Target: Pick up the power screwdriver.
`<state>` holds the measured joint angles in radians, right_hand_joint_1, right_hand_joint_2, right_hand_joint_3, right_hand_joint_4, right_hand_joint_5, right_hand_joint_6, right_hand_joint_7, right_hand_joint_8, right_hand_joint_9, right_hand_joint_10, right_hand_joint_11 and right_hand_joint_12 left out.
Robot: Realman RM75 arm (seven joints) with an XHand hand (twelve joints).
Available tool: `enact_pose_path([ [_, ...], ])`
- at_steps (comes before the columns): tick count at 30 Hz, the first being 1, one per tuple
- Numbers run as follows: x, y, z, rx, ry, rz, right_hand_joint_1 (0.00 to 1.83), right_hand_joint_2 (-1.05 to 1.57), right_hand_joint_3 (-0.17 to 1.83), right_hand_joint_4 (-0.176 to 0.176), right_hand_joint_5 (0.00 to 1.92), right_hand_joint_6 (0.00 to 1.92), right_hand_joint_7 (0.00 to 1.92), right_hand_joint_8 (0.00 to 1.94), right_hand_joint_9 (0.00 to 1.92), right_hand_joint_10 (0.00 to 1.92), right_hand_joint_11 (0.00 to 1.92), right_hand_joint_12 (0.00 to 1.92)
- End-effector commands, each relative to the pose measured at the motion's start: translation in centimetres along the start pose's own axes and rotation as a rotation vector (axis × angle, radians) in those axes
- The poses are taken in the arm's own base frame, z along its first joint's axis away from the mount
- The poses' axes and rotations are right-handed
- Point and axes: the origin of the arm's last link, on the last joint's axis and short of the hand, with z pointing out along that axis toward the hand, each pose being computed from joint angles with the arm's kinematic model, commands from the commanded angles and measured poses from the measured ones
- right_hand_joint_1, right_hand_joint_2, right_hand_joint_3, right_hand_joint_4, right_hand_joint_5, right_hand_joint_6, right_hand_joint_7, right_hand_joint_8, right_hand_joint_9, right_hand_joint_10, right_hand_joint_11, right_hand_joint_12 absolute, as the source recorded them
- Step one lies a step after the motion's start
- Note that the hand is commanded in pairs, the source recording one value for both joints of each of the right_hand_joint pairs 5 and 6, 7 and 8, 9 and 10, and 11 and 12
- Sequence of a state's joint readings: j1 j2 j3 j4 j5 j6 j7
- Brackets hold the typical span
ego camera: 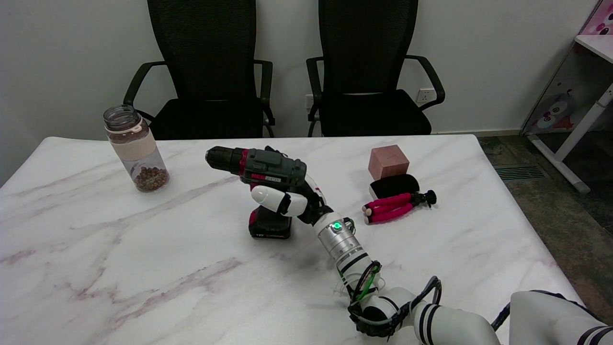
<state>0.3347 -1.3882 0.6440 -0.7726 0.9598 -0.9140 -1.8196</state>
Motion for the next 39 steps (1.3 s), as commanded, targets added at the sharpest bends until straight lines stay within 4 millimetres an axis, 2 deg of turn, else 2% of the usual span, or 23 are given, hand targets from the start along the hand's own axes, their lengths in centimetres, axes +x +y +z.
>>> enact_pose_path([
  [1,-0.5,0.04,-0.15,0.0,-0.024,0.059,0.89,0.08,0.75,-0.005,0.0,0.0,0.0,0.0,0.57,0.57,0.41,0.41],
  [7,-0.75,-0.13,-0.11,0.007,-0.035,0.068,0.9,0.1,0.74,-0.004,0.0,0.0,0.0,0.0,0.7,0.7,0.51,0.51],
  [11,-1.0,-0.31,-0.08,0.012,-0.043,0.073,0.91,0.12,0.75,0.003,0.0,0.0,0.0,0.0,0.9,0.9,0.71,0.71],
  [13,-1.12,-0.39,-0.02,0.014,-0.049,0.072,0.92,0.13,0.82,0.005,0.0,0.0,0.0,0.0,1.15,1.15,0.92,0.92],
  [14,-1.15,-0.38,-0.03,0.014,-0.051,0.072,0.92,0.13,0.85,0.006,0.01,0.01,0.01,0.01,1.21,1.21,0.99,0.99],
  [17,-1.15,-0.37,-0.03,0.013,-0.051,0.072,0.92,0.15,0.91,0.009,0.03,0.03,0.03,0.03,1.33,1.33,1.08,1.08],
  [27,-1.13,-0.06,-0.14,-0.001,-0.055,0.065,0.92,0.18,0.96,0.011,0.04,0.04,0.04,0.04,1.38,1.38,1.11,1.11],
  [34,-1.09,-0.42,0.5,0.009,-0.084,0.026,0.92,0.1,1.02,0.036,0.07,0.07,0.07,0.07,1.41,1.41,1.16,1.16],
  [39,-1.22,-0.03,0.72,-0.023,-0.096,0.043,0.96,0.09,0.99,0.016,0.08,0.08,0.08,0.08,1.4,1.4,1.15,1.15],
])
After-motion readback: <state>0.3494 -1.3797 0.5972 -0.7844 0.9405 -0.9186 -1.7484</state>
